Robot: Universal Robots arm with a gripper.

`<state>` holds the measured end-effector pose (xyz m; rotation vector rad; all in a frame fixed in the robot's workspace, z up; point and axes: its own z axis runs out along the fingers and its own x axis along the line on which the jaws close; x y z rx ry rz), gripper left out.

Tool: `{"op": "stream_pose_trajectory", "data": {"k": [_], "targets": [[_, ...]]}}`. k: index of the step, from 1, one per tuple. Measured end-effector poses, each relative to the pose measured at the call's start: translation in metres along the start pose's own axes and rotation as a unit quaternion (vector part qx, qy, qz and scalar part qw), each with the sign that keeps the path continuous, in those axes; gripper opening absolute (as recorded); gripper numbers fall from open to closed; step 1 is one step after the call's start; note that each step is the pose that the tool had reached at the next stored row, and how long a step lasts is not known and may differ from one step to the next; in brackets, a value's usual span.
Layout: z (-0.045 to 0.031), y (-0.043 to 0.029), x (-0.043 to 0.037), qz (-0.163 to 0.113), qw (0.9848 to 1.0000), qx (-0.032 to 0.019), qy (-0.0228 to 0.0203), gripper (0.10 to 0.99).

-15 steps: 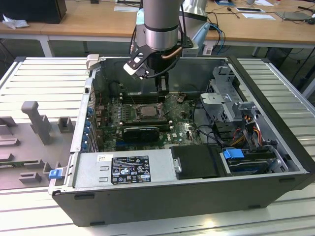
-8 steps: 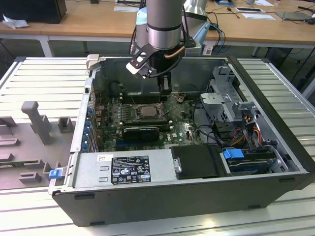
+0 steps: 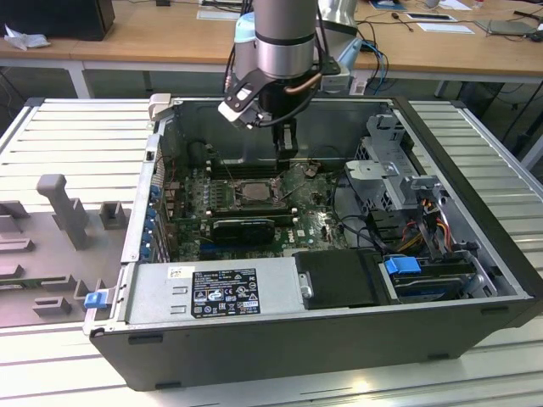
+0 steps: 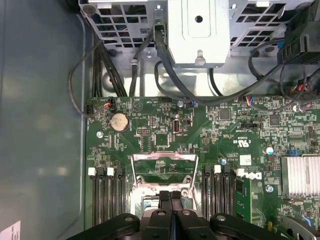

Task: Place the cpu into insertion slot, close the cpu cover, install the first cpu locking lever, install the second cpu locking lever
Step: 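Close the cpu cover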

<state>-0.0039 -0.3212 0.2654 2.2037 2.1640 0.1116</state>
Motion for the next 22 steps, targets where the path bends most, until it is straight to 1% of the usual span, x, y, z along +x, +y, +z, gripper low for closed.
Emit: {"op": "stream_pose_trajectory", "data": {"k": [2, 4, 6, 10, 16, 18, 21, 22], "targets": [[-0.0001, 0.0022, 0.0, 0.0, 1.0, 0.0, 0.0, 0.106], [-0.0027, 0.0034, 0.0002, 0.0, 1.0, 0.0, -0.0001, 0.106], [-0.0035, 0.0041, 0.0002, 0.0, 1.0, 0.0, 0.0, 0.106], [-0.0042, 0.009, 0.0003, 0.0, 1.0, 0.0001, -0.0002, 0.106], [-0.0094, 0.0113, 0.0004, 0.0, 1.0, 0.0, 0.0001, 0.106], [-0.0091, 0.0154, 0.0004, 0.0, 1.0, 0.0, -0.0001, 0.106], [-0.0079, 0.0252, 0.0005, 0.0, 1.0, 0.0001, 0.0, 0.106], [-0.0078, 0.0257, 0.0005, 0.0, 1.0, 0.0001, 0.0, 0.106]]}}
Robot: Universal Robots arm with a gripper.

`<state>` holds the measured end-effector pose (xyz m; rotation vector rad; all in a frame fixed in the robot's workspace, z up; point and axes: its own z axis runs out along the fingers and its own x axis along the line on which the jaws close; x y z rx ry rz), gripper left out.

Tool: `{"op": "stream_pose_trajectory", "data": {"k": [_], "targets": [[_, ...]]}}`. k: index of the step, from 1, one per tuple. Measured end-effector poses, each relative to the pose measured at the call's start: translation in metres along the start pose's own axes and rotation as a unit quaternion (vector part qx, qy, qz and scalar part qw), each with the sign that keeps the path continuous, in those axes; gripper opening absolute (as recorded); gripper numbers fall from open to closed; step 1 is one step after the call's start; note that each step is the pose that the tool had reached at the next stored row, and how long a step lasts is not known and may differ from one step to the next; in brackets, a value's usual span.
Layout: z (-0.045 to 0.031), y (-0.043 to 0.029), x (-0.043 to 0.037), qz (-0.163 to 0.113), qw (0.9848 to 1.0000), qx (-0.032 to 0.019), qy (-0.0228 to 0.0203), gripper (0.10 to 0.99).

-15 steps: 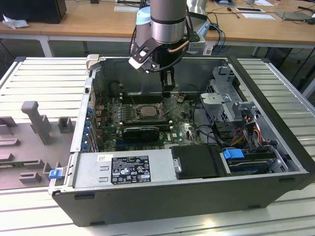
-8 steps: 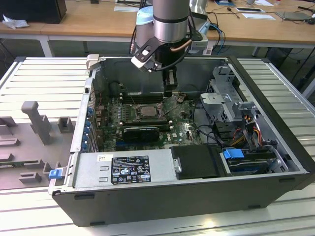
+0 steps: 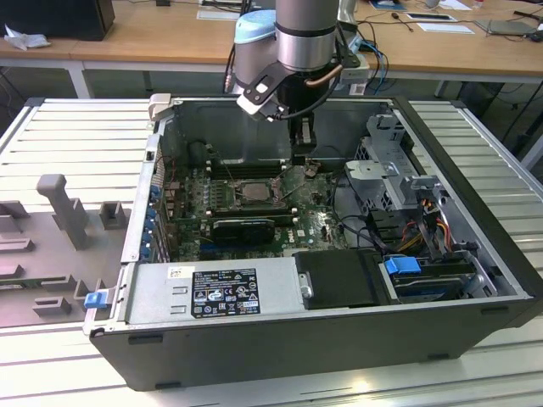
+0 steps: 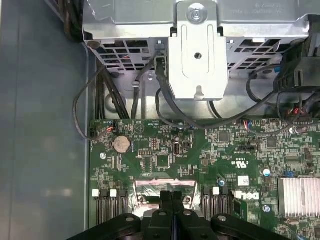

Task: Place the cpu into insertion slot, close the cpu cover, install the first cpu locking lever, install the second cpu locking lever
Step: 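Close the cpu cover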

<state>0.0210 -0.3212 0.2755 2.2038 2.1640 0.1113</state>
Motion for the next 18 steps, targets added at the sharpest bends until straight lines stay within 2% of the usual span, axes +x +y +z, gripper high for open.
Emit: {"op": "stream_pose_trajectory", "data": {"k": [14, 18], "targets": [[0.0014, 0.0033, 0.0001, 0.0, 1.0, -0.0001, 0.0001, 0.106], [0.0029, 0.0082, 0.0001, 0.0, 1.0, 0.0, 0.0, 0.106]]}}
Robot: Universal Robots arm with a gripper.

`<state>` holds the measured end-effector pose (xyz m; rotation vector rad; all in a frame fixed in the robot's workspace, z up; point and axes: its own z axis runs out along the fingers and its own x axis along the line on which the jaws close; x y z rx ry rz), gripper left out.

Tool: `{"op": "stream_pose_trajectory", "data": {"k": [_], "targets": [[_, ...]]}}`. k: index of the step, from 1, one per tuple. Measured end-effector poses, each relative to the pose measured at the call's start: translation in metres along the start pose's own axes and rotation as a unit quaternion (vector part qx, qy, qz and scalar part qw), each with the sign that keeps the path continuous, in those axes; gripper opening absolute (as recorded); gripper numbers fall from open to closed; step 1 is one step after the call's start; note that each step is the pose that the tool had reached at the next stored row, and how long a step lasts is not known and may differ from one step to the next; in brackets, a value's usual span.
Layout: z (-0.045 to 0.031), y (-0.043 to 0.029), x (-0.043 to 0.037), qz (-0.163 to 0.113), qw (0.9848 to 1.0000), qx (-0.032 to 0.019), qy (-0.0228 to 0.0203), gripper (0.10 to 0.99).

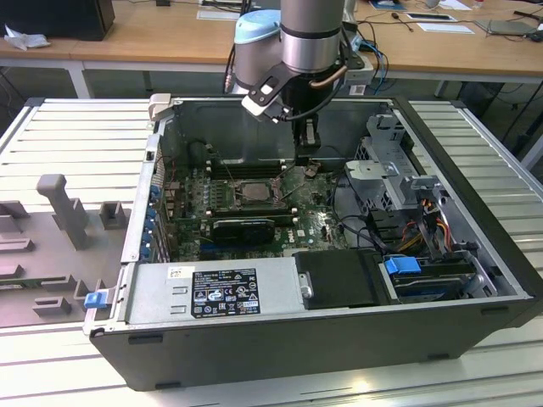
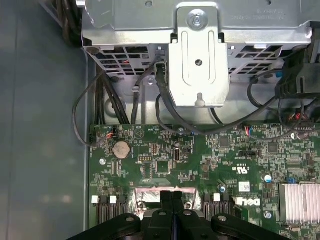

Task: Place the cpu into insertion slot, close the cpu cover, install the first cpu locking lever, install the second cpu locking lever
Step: 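Close the cpu cover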

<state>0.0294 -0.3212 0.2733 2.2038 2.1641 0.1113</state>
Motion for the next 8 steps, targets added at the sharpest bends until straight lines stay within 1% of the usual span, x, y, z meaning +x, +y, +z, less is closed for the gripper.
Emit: {"op": "stream_pose_trajectory", "data": {"k": [1, 2, 4, 5, 8], "targets": [[0.0005, 0.0013, 0.0, 0.0, 1.0, 0.0, 0.0, 0.106], [0.0024, 0.0047, 0.0001, 0.0, 1.0, 0.0, 0.0001, 0.106], [0.0058, 0.0076, 0.0001, 0.0, 1.0, 0.0, 0.0002, 0.106], [0.0072, 0.0083, 0.0001, 0.0, 1.0, 0.0, 0.0002, 0.106], [0.0078, 0.009, 0.0001, 0.0, 1.0, 0.0, 0.0001, 0.106]]}}
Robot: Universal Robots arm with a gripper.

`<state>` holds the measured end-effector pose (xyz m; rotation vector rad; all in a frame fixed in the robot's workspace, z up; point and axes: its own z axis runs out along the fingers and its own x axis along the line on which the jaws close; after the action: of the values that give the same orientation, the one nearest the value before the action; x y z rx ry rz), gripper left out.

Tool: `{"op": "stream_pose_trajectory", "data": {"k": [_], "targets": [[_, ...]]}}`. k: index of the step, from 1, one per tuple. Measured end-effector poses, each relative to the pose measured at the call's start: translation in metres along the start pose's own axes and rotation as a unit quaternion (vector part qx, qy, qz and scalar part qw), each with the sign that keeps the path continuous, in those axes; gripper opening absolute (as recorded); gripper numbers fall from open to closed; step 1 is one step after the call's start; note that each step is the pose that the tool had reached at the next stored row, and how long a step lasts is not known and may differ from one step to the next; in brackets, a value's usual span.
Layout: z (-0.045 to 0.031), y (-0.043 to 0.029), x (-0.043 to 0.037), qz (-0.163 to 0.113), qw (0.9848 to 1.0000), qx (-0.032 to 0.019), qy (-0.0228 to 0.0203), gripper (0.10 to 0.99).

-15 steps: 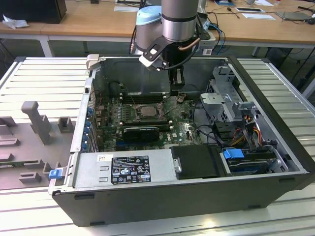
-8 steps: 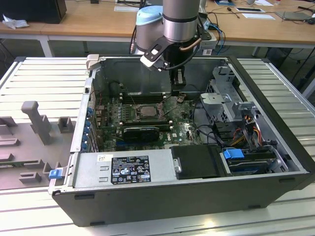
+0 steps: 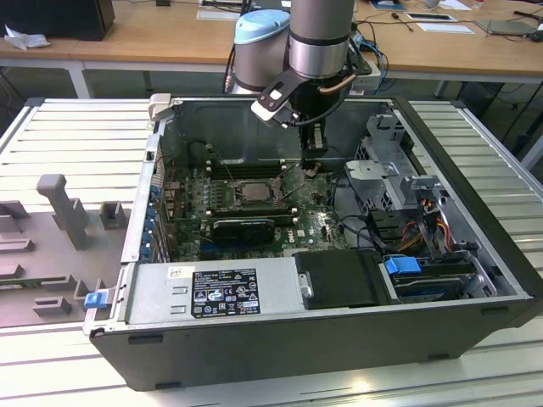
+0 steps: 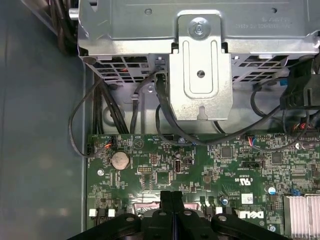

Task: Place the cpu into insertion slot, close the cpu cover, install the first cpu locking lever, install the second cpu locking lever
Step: 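Close the cpu cover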

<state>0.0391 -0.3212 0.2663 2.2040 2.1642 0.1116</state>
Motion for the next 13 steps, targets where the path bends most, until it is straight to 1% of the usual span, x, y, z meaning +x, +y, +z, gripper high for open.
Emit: {"op": "stream_pose_trajectory", "data": {"k": [13], "targets": [[0.0027, 0.0068, 0.0001, 0.0, 1.0, 0.0, 0.0, 0.106]]}}
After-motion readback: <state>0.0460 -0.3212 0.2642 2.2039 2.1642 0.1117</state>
